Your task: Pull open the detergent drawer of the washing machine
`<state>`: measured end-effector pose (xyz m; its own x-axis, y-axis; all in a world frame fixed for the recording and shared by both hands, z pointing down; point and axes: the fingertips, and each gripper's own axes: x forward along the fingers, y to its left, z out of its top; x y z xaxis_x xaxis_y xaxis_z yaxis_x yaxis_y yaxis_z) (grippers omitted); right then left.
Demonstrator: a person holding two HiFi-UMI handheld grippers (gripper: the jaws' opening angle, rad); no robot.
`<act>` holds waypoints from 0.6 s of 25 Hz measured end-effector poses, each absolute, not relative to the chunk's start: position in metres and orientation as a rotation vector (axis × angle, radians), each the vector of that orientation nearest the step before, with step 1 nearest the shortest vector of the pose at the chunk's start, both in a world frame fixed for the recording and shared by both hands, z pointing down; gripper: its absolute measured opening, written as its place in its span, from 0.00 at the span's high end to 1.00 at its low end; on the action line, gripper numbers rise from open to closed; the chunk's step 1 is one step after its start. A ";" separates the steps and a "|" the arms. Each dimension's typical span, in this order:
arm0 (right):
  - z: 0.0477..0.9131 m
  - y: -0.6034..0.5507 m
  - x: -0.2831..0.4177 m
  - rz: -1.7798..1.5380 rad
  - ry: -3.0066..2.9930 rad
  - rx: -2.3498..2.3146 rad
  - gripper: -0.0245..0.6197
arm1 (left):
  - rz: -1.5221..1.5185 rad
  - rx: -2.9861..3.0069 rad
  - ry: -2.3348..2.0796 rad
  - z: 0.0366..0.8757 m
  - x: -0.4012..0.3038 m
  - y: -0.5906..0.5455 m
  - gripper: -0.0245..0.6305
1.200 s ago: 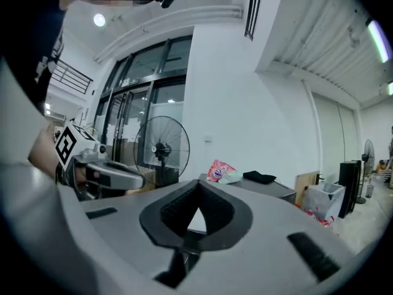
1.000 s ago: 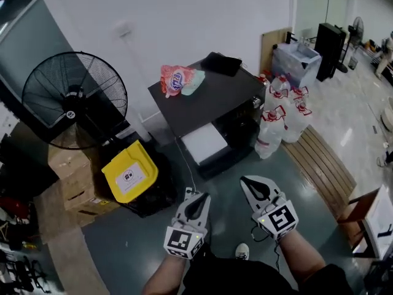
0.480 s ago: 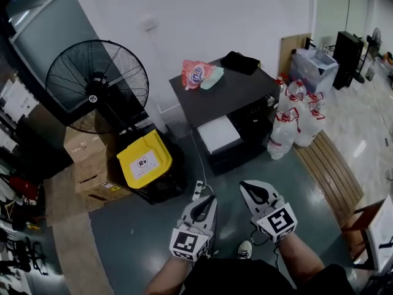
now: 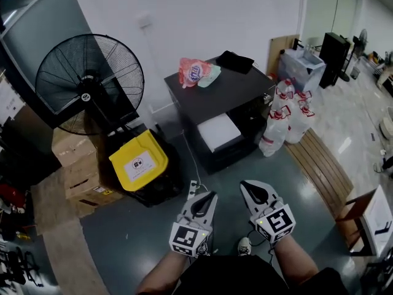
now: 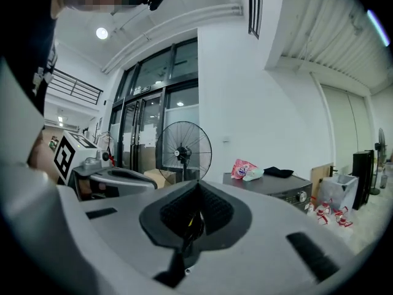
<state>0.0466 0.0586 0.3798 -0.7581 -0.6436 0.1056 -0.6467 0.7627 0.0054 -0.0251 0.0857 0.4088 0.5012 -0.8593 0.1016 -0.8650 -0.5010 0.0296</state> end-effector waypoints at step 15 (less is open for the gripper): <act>0.377 0.064 0.042 0.051 -2.779 1.227 0.96 | 0.097 2.732 -1.377 0.406 -0.034 0.078 0.94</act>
